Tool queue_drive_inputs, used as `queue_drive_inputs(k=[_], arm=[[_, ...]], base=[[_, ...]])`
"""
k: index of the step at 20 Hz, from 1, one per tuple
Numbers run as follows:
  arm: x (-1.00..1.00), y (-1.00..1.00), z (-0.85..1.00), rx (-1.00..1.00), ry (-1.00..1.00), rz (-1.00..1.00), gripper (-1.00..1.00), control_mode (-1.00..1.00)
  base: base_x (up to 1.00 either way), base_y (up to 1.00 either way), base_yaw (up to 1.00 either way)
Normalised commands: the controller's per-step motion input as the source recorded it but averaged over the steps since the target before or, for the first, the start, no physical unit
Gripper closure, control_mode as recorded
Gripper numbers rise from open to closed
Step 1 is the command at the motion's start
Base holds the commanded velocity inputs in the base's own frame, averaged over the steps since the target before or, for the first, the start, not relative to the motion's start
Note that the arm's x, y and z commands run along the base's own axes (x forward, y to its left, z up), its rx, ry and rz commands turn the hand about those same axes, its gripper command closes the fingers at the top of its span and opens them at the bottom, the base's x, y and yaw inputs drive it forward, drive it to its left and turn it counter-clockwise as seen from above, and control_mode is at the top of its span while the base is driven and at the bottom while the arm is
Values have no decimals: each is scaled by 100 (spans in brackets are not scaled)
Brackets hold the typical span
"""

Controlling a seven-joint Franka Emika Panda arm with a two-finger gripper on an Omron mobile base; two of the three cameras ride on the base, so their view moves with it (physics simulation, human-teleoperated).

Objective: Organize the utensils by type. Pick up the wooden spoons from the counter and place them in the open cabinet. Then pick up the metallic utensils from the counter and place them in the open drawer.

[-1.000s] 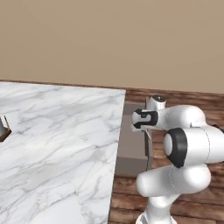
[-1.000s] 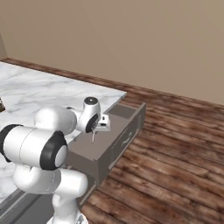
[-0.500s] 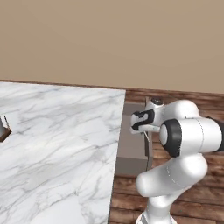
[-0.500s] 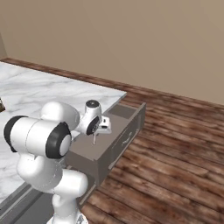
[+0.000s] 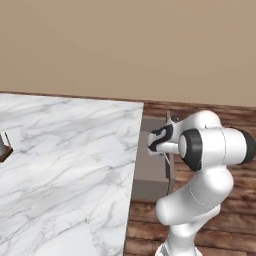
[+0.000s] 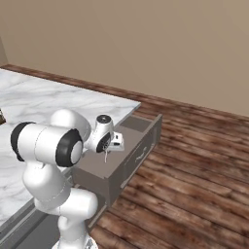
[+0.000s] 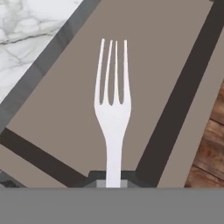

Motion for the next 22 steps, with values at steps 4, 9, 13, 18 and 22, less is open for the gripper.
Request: queue_drive_inputs(k=[4,9,13,18,22], arm=[[14,0,-11,0,0,0,100,-100],[12,0,-13,0,0,0,100,-100],[14,0,-20,0,0,0,100,-100],[18,2,-15,0,0,0,100,-100],[18,7,-10,0,0,0,100,-100]], base=[[0,0,0],[0,0,0],[0,0,0],[0,0,0],[0,0,0]])
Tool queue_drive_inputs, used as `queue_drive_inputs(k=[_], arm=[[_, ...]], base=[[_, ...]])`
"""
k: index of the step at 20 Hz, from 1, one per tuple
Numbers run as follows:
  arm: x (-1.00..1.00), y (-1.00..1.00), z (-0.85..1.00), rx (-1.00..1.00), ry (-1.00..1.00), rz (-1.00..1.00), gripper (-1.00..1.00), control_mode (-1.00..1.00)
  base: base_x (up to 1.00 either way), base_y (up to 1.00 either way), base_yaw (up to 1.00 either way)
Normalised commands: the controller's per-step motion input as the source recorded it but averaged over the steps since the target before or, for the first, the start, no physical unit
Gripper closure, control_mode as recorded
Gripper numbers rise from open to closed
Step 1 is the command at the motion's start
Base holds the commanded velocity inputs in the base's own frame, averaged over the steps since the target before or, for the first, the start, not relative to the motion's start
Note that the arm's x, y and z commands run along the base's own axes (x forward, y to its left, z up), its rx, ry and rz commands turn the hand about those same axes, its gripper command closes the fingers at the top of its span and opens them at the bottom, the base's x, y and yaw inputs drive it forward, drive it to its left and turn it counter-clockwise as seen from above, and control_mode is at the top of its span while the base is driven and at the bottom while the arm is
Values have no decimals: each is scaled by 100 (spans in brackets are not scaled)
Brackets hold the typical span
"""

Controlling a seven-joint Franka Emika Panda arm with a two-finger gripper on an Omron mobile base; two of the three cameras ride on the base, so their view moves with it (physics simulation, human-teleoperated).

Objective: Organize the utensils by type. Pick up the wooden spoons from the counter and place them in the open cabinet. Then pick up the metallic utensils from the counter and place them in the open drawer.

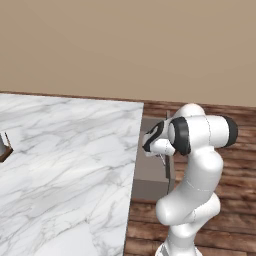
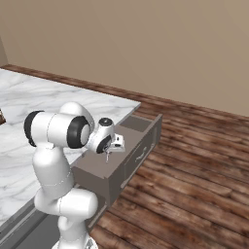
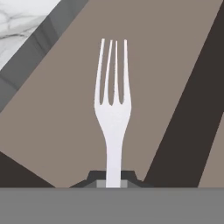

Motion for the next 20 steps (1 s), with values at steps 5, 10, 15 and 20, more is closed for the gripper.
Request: queue_drive_inputs(k=[5,10,15,20], arm=[[15,4,-11,0,0,0,100,-100],[11,0,-13,0,0,0,100,-100],[14,0,-11,3,-1,0,100,-100],[11,0,-15,3,-1,0,100,-100]], base=[[0,0,0],[0,0,0],[0,0,0],[0,0,0]])
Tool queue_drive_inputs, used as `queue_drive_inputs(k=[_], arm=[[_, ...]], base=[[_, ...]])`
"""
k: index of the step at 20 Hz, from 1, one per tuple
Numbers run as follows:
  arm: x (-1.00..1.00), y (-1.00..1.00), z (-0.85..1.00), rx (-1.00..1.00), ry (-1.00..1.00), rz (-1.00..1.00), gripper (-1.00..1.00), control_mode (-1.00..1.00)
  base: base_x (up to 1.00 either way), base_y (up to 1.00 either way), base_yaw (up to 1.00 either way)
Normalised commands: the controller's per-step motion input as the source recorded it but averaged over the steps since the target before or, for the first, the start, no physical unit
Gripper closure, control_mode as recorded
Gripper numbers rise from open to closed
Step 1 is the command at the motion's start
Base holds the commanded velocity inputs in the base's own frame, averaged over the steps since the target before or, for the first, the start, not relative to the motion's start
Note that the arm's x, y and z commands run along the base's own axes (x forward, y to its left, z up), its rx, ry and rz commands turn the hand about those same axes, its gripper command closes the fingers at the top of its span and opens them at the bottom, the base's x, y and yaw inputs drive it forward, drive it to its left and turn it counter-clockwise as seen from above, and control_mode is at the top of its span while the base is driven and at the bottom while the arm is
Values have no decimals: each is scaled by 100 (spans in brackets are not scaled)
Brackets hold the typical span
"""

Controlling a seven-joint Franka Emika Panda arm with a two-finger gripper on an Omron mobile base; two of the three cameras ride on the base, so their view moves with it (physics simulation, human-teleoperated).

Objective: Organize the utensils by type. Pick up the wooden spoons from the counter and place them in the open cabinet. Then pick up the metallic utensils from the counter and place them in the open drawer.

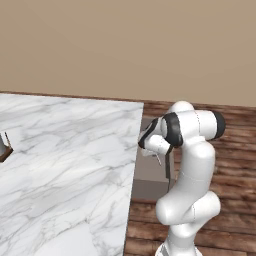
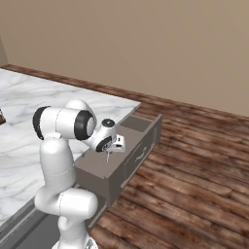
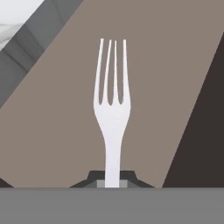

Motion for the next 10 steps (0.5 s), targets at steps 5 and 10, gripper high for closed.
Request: queue_drive_inputs(k=[5,10], arm=[[10,0,-15,3,-1,0,100,-100],[5,0,-15,1,-1,0,100,-100]], base=[[0,0,0],[0,0,0]])
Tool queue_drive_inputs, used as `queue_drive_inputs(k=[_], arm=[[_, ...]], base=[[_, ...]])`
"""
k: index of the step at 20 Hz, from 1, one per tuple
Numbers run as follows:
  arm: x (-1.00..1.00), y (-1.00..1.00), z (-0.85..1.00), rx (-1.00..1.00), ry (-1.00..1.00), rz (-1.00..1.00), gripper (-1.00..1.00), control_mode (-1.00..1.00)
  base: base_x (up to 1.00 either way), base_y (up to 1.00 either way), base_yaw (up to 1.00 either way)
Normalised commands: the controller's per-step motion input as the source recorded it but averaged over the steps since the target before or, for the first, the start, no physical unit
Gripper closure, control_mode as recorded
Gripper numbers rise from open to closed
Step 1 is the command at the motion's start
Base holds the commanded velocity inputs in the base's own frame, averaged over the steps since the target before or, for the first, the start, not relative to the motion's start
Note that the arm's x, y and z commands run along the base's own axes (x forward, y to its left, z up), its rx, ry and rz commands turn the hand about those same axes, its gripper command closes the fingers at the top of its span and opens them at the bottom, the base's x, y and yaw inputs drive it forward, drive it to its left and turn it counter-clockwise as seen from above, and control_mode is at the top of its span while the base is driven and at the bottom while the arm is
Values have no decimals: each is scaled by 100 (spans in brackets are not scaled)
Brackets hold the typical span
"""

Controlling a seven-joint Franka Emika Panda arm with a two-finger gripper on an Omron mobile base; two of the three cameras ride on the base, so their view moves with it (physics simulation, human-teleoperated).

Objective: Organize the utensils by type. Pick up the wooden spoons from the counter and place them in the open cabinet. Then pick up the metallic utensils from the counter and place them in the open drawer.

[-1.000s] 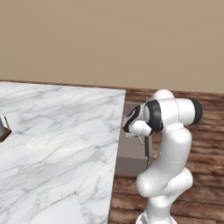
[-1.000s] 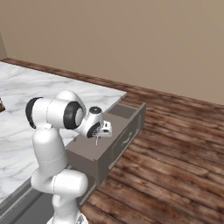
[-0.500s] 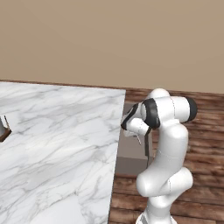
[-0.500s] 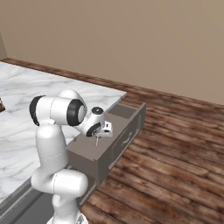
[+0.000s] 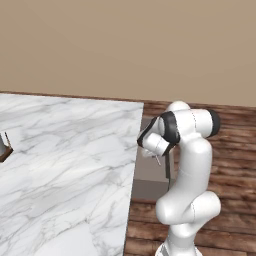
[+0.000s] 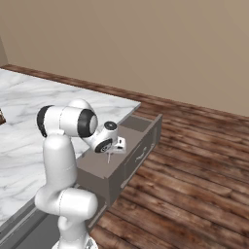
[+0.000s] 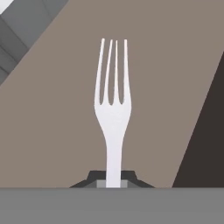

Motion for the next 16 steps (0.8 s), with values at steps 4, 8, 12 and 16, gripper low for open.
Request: queue_drive_inputs(k=[4,8,12,16], arm=[[-1,-16,-18,0,0,0,100,-100],[-3,-23,-14,-3,0,-2,100,-100],[-3,-25,-9,-6,0,-5,100,-100],[-1,-27,-14,-6,0,-7,100,-100]], base=[[0,0,0],[0,0,0],[0,0,0],[0,0,0]])
